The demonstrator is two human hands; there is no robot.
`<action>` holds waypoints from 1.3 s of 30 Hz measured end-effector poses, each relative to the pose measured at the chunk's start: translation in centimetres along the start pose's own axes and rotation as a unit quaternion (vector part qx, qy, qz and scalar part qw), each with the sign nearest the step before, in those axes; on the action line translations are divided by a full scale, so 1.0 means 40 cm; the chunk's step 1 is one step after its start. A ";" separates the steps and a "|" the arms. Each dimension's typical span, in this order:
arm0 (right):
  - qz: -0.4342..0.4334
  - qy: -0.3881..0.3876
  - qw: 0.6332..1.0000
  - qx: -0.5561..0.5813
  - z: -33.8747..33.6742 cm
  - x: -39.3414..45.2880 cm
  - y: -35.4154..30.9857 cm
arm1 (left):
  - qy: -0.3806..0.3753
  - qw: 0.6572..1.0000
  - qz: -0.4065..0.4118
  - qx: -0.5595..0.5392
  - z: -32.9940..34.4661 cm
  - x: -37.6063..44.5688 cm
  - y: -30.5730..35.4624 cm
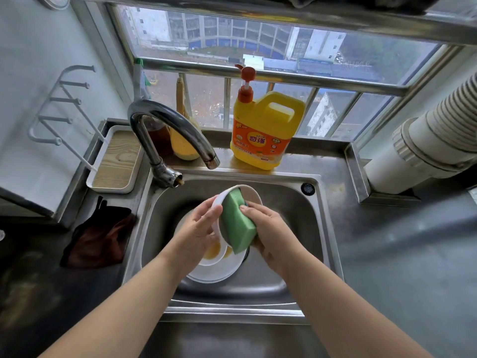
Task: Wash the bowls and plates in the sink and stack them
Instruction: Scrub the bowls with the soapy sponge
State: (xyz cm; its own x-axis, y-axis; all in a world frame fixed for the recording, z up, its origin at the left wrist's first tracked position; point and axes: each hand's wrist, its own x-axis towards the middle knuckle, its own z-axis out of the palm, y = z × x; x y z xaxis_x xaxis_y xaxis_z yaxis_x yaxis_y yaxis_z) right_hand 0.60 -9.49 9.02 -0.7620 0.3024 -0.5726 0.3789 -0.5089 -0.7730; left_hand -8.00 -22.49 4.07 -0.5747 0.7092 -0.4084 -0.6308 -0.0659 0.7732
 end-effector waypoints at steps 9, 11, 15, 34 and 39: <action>-0.142 -0.027 0.923 -0.356 -0.011 0.012 0.024 | 0.003 0.999 -0.008 0.052 0.008 0.000 0.042; -0.192 -0.047 0.846 -0.494 -0.017 0.019 0.027 | 0.020 0.993 -0.026 0.110 0.008 0.002 0.055; -0.153 -0.039 0.873 -0.461 -0.013 0.020 0.027 | 0.034 0.982 -0.041 0.179 0.009 0.006 0.061; -0.137 -0.043 0.947 -0.287 -0.010 0.018 0.009 | -0.008 0.998 0.012 0.066 -0.006 -0.008 0.021; -0.192 -0.094 0.853 -0.476 -0.016 0.010 0.058 | 0.028 0.990 -0.077 0.113 0.000 -0.004 0.051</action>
State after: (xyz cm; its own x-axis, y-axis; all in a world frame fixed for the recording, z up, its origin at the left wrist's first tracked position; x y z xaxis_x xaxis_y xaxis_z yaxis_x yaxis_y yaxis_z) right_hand 1.53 -10.03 6.82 -0.9625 0.1196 -0.2434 0.2698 0.5114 -0.8159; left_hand -9.22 -22.74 5.72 -0.5131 0.6587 -0.5503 -0.5830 0.2031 0.7867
